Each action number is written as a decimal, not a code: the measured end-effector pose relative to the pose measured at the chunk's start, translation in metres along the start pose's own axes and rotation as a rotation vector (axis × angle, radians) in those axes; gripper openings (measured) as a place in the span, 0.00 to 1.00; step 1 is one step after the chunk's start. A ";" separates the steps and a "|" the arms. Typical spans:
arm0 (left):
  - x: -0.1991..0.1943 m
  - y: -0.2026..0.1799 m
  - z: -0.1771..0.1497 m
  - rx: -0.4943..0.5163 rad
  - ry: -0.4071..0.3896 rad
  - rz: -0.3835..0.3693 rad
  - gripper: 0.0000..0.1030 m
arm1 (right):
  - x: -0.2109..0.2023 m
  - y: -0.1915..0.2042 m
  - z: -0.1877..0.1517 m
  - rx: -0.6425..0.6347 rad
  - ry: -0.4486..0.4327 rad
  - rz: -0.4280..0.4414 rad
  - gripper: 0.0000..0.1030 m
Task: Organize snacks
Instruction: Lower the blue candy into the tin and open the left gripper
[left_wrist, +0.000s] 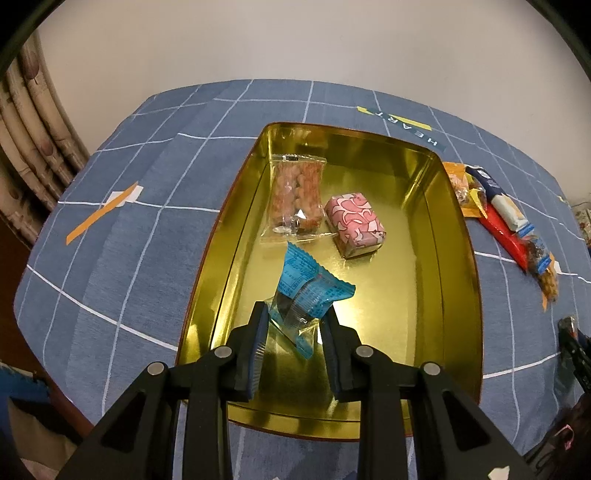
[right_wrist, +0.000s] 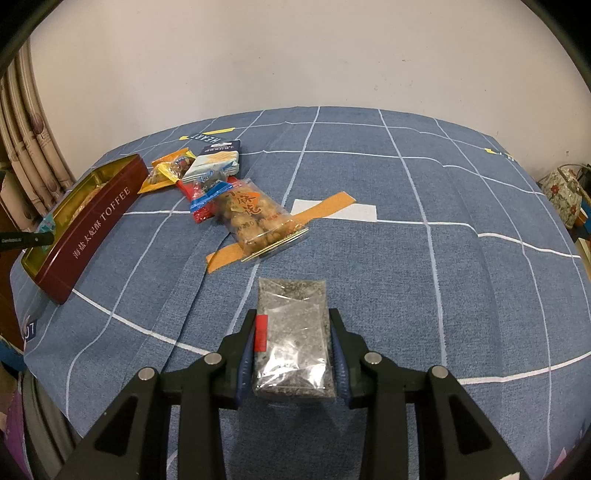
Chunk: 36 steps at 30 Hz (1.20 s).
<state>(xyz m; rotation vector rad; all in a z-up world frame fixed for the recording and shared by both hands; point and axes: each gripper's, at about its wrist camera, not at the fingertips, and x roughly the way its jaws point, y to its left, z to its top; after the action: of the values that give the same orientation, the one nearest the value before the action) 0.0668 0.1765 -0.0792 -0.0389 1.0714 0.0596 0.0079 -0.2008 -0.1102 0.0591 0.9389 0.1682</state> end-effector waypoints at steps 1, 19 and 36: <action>0.001 0.000 0.000 0.000 0.003 0.003 0.24 | 0.000 0.000 0.000 -0.001 0.000 -0.001 0.35; -0.005 0.001 0.000 -0.003 -0.012 0.033 0.48 | 0.000 0.001 0.000 -0.006 0.000 -0.007 0.35; -0.028 0.002 0.000 -0.001 -0.031 0.012 0.54 | -0.022 0.031 0.009 0.008 0.016 0.081 0.34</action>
<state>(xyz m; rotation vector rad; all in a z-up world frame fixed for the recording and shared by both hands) 0.0534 0.1773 -0.0542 -0.0322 1.0408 0.0713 -0.0011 -0.1737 -0.0839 0.1034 0.9540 0.2404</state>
